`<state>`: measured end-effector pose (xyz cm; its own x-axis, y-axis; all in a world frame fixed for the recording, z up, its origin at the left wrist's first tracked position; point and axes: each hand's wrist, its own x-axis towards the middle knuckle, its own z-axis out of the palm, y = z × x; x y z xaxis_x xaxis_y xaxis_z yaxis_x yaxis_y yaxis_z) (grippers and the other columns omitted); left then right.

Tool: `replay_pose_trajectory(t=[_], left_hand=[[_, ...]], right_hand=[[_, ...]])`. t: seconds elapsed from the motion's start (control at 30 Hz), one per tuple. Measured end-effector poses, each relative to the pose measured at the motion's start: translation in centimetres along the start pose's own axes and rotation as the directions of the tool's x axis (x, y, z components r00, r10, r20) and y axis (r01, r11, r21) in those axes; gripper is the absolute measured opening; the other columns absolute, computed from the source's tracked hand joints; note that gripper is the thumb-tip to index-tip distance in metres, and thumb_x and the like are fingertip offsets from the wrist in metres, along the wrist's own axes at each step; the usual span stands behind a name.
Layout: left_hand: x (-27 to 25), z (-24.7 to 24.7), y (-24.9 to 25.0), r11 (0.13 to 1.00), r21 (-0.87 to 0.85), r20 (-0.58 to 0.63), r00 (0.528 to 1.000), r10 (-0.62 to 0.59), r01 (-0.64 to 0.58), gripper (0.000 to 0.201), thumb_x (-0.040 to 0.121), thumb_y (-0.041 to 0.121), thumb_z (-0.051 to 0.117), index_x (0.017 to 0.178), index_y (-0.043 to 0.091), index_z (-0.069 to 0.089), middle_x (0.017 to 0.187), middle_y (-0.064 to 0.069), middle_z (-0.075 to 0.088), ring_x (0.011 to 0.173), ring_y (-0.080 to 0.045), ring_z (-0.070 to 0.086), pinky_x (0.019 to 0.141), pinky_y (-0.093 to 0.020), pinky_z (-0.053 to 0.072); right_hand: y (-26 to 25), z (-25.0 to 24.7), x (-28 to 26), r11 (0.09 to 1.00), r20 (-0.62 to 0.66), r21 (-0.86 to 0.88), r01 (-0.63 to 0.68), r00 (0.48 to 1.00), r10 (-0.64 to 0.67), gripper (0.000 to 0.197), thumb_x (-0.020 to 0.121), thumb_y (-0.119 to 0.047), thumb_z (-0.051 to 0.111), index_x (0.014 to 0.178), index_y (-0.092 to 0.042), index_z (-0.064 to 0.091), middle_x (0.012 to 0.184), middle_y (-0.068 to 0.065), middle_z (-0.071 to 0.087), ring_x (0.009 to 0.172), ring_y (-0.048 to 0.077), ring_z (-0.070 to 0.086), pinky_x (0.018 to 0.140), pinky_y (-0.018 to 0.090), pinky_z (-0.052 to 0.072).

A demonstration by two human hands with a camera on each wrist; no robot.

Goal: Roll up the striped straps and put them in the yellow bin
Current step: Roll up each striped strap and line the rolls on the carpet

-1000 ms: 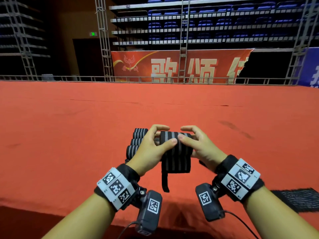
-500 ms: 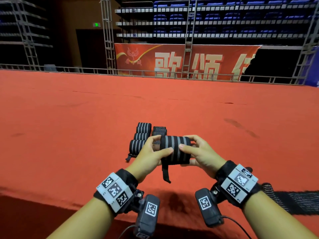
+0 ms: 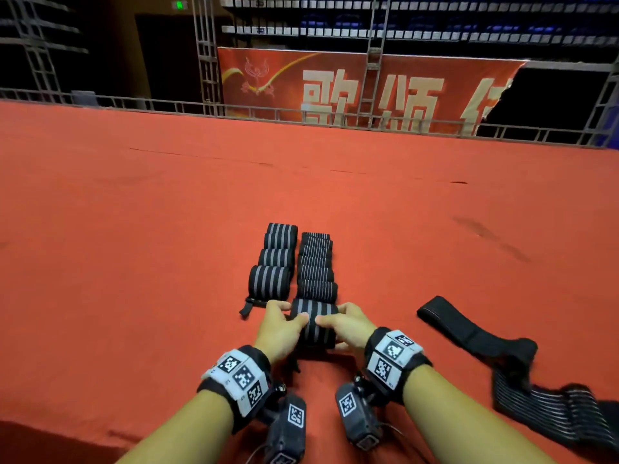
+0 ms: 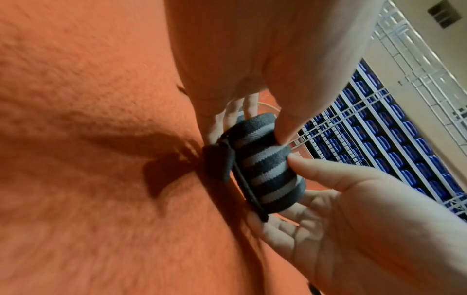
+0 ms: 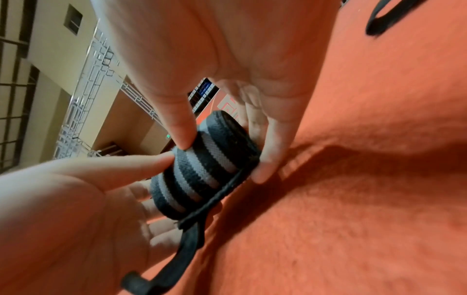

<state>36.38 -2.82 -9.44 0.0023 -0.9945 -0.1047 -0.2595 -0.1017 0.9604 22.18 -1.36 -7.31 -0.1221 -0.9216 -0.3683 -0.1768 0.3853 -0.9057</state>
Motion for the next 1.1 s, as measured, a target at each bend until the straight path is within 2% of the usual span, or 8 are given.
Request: replay_pose_trajectory(t=[0.1,0.23,0.37,0.53,0.73,0.87,0.97,1.1], left_hand=[[1.6,-1.3,-0.8,0.998,0.065,-0.05,0.999,0.017,-0.014,0.032,0.089,0.018,0.068,0.112,0.011,0.047,0.107,-0.008,0.062,0.101,-0.022,0.061,0.094,-0.039,0.05],[3.5,-4.6,-1.8,0.997,0.079,-0.12,0.993,-0.005,0.015,0.03,0.089,0.019,0.068,0.111,0.01,0.05,0.105,-0.009,0.064,0.099,-0.023,0.063,0.093,-0.043,0.051],[4.8,-7.2,-2.4,0.997,0.064,-0.198,0.98,-0.035,0.049,0.02,0.088,0.018,0.069,0.099,0.016,0.051,0.103,-0.009,0.065,0.1,-0.028,0.064,0.093,-0.047,0.052],[5.9,-8.6,-2.0,0.889,0.457,-0.225,0.971,0.079,0.034,0.02,0.09,0.038,0.064,0.101,0.021,0.062,0.093,0.001,0.065,0.094,-0.026,0.062,0.083,-0.032,0.048],[6.4,-9.4,-2.3,0.868,0.495,-0.155,0.986,0.057,0.028,0.024,0.088,0.044,0.065,0.099,0.023,0.065,0.101,-0.005,0.071,0.1,-0.031,0.065,0.088,-0.04,0.051],[4.4,-8.5,-1.4,0.886,0.464,-0.246,0.963,0.109,0.018,0.05,0.085,0.041,0.066,0.128,0.02,0.052,0.129,-0.013,0.061,0.121,-0.036,0.053,0.102,-0.045,0.042],[1.4,-5.7,2.0,0.832,0.533,-0.324,0.871,0.369,-0.154,0.054,0.086,0.038,0.065,0.133,0.02,0.046,0.137,-0.012,0.048,0.128,-0.036,0.04,0.105,-0.048,0.033],[-2.1,2.4,6.2,0.767,0.409,-0.056,0.825,0.563,-0.495,0.025,0.084,0.038,0.063,0.105,0.024,0.059,0.109,-0.004,0.062,0.103,-0.025,0.057,0.094,-0.044,0.046]], right_hand=[[0.0,1.3,2.2,0.998,0.035,-0.052,0.024,0.999,-0.022,0.034,0.085,-0.019,0.071,0.109,-0.011,0.048,0.101,0.007,0.065,0.085,0.02,0.068,0.064,0.037,0.057],[-1.0,4.7,4.3,0.997,0.056,-0.064,0.047,0.998,-0.043,0.05,0.079,-0.022,0.077,0.118,-0.007,0.049,0.11,0.014,0.066,0.09,0.027,0.068,0.066,0.039,0.059],[-2.1,8.4,5.8,0.984,-0.028,-0.147,0.104,0.994,-0.109,0.056,0.074,-0.029,0.08,0.116,-0.012,0.047,0.111,0.007,0.06,0.1,0.025,0.064,0.084,0.044,0.057],[-3.0,9.8,6.5,0.951,-0.145,-0.288,0.114,0.976,-0.161,0.062,0.075,-0.034,0.079,0.119,-0.01,0.043,0.121,0.01,0.057,0.108,0.029,0.06,0.091,0.038,0.052],[-3.0,10.6,5.7,0.938,-0.17,-0.326,0.114,0.969,-0.177,0.066,0.08,-0.034,0.075,0.125,-0.007,0.035,0.129,0.012,0.054,0.114,0.031,0.057,0.094,0.038,0.048],[-2.5,8.0,3.6,0.931,-0.112,-0.322,0.174,0.969,-0.22,0.061,0.077,-0.038,0.076,0.118,-0.008,0.042,0.12,0.01,0.058,0.104,0.026,0.058,0.083,0.032,0.047],[-2.1,3.7,1.4,0.91,-0.163,-0.322,0.261,0.932,-0.325,0.039,0.079,-0.04,0.074,0.098,-0.016,0.049,0.096,-0.001,0.059,0.086,0.019,0.054,0.072,0.027,0.037],[-0.8,-4.9,-2.5,0.904,-0.282,-0.331,0.27,0.886,-0.368,0.028,0.079,-0.037,0.073,0.083,-0.02,0.051,0.076,-0.008,0.056,0.074,0.017,0.054,0.066,0.031,0.041]])
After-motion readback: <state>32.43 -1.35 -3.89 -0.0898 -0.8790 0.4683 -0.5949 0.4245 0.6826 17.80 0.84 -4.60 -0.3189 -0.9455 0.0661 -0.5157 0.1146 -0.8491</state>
